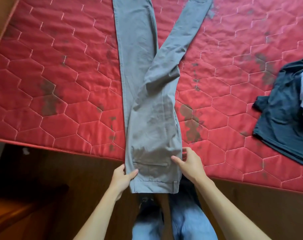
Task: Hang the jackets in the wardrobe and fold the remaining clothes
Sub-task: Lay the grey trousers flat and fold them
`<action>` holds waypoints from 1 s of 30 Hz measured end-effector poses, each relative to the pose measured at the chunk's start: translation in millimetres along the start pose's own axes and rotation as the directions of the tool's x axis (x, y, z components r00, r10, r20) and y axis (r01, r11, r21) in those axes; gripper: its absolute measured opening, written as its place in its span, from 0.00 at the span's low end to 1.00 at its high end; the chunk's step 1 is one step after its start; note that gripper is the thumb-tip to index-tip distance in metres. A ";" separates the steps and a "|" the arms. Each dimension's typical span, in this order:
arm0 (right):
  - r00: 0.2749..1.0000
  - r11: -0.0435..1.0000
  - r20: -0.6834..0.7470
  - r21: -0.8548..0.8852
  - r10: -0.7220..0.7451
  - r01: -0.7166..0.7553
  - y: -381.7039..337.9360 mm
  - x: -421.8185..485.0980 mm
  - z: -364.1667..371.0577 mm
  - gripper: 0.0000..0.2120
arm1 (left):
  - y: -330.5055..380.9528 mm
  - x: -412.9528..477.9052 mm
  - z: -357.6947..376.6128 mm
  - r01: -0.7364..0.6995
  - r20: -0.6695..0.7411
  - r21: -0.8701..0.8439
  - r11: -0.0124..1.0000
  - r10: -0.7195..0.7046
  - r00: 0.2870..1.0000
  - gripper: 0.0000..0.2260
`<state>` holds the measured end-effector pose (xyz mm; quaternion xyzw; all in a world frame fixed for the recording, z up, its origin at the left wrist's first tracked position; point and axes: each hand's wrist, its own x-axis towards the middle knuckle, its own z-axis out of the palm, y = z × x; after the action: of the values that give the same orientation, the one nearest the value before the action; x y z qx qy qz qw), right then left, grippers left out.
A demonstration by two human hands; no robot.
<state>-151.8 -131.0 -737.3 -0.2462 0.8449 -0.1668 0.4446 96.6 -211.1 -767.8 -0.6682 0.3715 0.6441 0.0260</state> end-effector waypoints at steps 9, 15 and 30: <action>0.991 0.993 0.069 -0.029 0.115 -0.113 24.5 -16.9 8.5 0.22 | -11.4 3.1 7.4 0.043 -0.071 0.323 0.945 -0.020 0.997 0.18; 0.995 0.996 0.074 0.043 0.074 -0.078 -0.2 -4.1 -18.0 0.15 | 36.4 -10.9 15.9 0.060 -0.372 0.505 0.861 0.154 0.915 0.21; 0.991 0.925 0.129 0.375 0.017 -0.065 -158.2 185.7 -94.4 0.27 | 300.1 95.1 43.1 -0.335 -0.298 0.495 0.802 0.519 0.801 0.21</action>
<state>-277.9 -360.1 -730.5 -0.1478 0.7727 -0.3018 0.5385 -108.7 -449.9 -725.6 -0.6646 0.6413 0.3785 -0.0612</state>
